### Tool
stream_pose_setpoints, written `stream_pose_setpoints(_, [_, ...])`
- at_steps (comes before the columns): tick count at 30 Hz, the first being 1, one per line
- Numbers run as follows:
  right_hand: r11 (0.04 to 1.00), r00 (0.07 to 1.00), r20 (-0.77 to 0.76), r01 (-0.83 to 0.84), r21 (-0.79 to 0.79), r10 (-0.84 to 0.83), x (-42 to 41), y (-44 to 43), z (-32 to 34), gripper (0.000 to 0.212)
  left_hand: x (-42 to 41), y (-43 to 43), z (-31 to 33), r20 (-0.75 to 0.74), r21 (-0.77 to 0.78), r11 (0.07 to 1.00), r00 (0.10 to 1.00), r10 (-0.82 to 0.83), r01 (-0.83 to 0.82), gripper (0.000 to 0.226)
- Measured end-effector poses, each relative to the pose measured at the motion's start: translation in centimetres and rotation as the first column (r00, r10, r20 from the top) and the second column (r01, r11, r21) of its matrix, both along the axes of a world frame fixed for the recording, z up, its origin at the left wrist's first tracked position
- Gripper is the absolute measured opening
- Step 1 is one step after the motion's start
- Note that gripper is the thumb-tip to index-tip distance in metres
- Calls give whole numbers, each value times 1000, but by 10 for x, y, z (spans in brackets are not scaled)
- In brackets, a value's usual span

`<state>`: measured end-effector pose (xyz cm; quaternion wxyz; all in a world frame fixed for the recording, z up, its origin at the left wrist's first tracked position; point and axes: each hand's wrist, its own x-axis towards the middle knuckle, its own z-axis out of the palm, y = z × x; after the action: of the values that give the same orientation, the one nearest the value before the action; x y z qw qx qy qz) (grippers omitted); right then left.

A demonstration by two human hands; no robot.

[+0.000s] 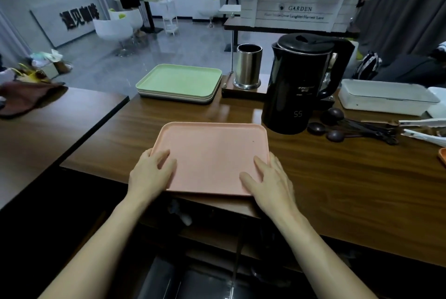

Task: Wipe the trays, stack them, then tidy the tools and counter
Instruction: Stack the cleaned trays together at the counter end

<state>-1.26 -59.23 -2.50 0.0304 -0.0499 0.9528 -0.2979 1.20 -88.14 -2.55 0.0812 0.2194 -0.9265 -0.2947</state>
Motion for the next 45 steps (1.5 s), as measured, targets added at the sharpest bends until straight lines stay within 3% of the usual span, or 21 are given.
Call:
stream_pose_setpoints(16, [996, 992, -129, -17, -91, 5, -112, -88, 9, 61, -91, -79, 23, -44, -72, 996, 998, 39, -42, 45])
stream_pose_setpoints(27, [991, 981, -171, 78, -111, -96, -206, -185, 38, 45, -218, -184, 46, -114, 45, 996, 991, -66, 72, 62])
stream_pose_setpoints(32, [987, 982, -110, 150, -56, -155, -263, -225, 40, 55, -289, -220, 47, -125, 21, 990, 983, -134, 137, 44])
stream_pose_setpoints(39, [981, 975, -116, 194, 16, -191, -331, -248, 23, 29, -367, -238, 40, -42, 22, 981, 980, -194, 195, 52])
stream_pose_setpoints(45, [975, 975, -107, 202, 89, -193, -329, -251, 9, 42, -382, -244, 27, -28, -42, 971, 971, -238, 237, 44])
